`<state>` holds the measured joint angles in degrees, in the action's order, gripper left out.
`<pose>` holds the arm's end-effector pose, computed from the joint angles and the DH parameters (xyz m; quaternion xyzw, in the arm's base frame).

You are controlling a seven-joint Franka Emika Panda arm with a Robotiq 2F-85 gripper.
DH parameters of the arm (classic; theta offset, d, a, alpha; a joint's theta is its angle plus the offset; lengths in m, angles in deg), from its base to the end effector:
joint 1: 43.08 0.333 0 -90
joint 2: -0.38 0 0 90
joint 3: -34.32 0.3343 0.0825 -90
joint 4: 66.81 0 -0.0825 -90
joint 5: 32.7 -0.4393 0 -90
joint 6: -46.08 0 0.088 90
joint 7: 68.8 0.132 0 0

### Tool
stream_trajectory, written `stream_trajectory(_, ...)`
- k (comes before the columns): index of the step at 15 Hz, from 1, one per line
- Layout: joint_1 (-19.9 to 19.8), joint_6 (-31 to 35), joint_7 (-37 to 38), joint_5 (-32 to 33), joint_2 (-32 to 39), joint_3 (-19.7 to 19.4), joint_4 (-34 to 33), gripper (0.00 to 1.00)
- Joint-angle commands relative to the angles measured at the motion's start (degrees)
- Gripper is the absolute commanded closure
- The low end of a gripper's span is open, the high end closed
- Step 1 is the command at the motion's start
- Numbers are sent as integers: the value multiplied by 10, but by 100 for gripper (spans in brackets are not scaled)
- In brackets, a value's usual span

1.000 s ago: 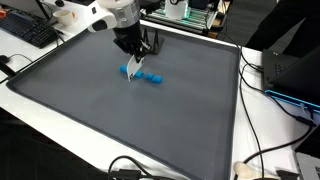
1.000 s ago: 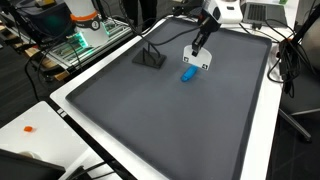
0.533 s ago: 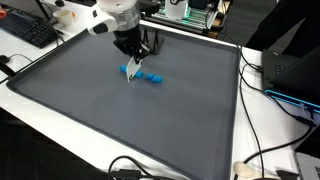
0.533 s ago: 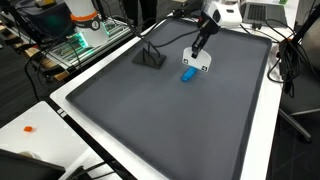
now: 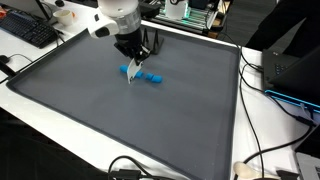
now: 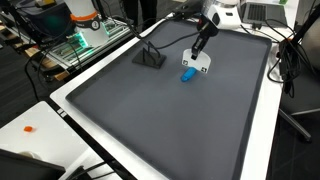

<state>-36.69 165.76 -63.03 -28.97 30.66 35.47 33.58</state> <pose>0.6828 0.0851 0.2102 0.9946 0.0332 -0.0925 0.0324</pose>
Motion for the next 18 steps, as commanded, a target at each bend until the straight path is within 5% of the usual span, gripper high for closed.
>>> stream_trajectory(1, 0, 13, -4, 9, 24, 0, -4, 99)
stream_trajectory(18, -32, -40, -48, -86, 42, 24, -34, 99)
